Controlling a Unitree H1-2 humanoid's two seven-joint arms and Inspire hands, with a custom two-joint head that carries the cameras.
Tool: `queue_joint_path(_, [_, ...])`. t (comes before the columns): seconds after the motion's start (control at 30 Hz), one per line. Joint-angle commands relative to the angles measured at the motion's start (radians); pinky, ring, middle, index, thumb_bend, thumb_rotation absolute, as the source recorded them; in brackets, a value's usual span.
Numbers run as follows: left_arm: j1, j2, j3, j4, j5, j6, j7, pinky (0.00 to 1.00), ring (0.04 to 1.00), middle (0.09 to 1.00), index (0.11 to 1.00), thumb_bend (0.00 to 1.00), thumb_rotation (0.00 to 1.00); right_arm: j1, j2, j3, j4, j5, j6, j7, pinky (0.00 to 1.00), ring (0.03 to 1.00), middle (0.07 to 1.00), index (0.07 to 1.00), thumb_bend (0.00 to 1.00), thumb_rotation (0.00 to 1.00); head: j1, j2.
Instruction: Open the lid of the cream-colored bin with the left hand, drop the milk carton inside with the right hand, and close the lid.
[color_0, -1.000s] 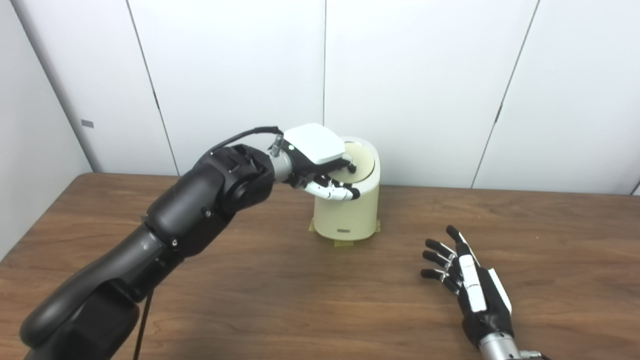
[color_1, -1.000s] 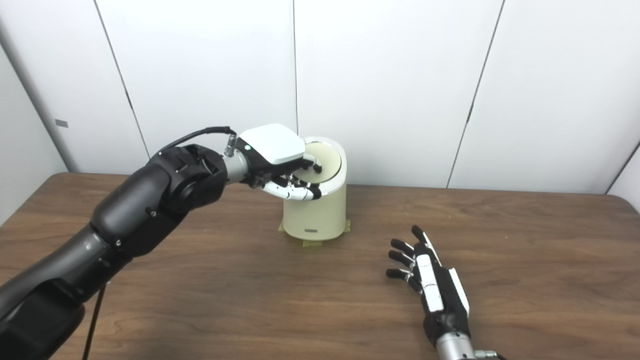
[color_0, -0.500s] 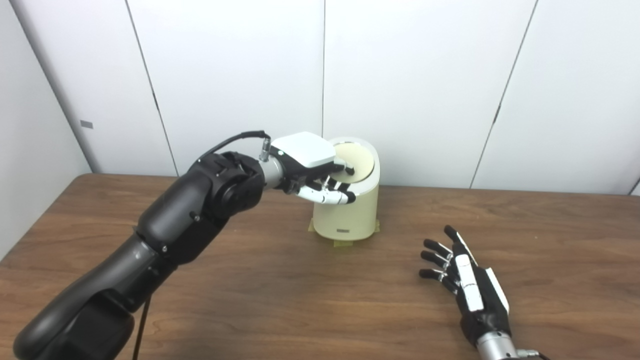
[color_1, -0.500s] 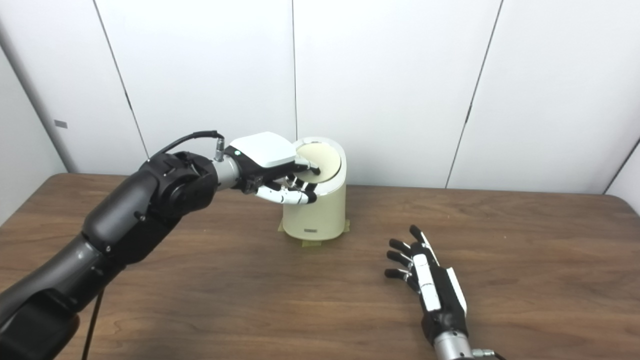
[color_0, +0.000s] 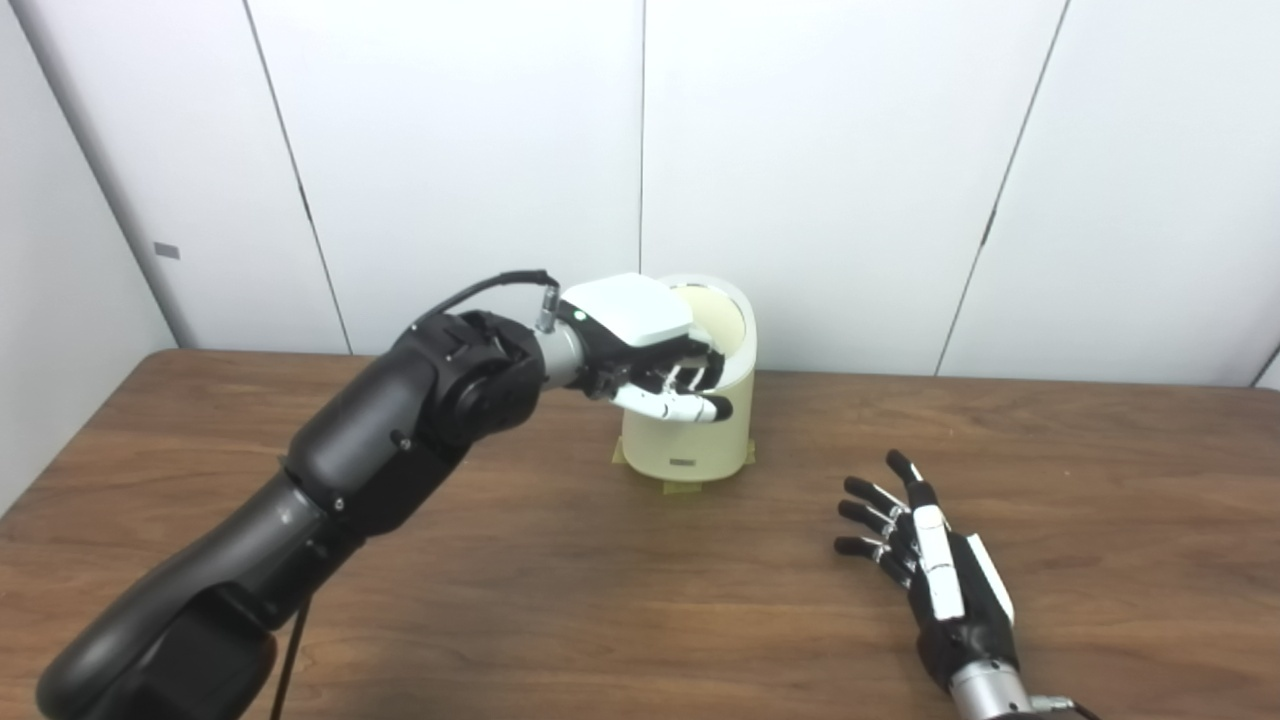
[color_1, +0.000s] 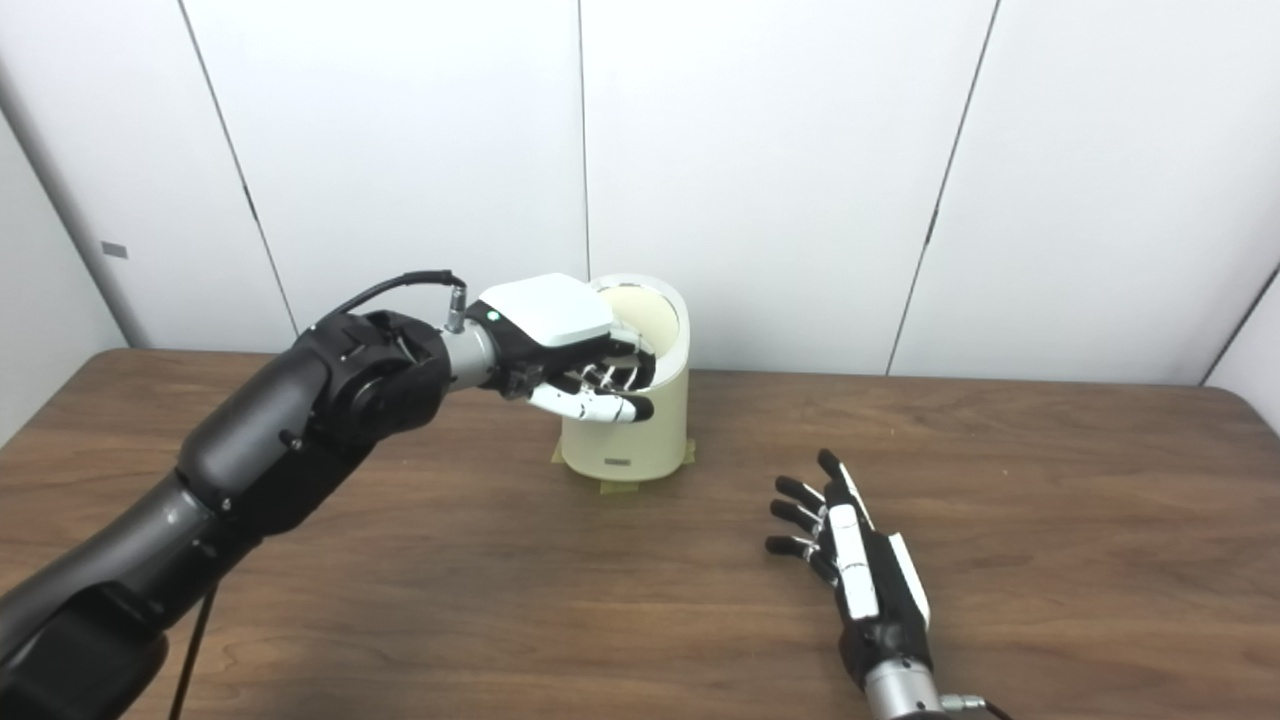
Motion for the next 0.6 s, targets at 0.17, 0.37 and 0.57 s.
queue_joint_path(0.17, [-0.033,-0.093,0.099,-0.042,-0.148,0.097,-0.061,0.92,0.929,0.912,0.894,0.45,1.00,-0.015,0.003,0.017,-0.020,-0.007,0.008,0.004,0.66,0.796,0.818,0.973,0.57,0.98,-0.008,0.001])
queue_joint_path(0.37, [-0.086,-0.113,0.168,0.000,-0.171,0.125,-0.030,0.91,0.934,0.925,0.914,0.44,1.00,-0.012,0.006,0.022,-0.026,-0.012,0.013,-0.003,0.67,0.796,0.813,0.970,0.57,0.97,-0.009,0.002])
queue_joint_path(0.57, [-0.086,-0.103,0.215,-0.045,-0.178,0.210,-0.048,0.90,0.953,0.944,0.906,0.42,1.00,-0.013,0.003,0.021,-0.024,-0.009,0.012,0.000,0.67,0.798,0.819,0.971,0.58,0.97,-0.013,0.002])
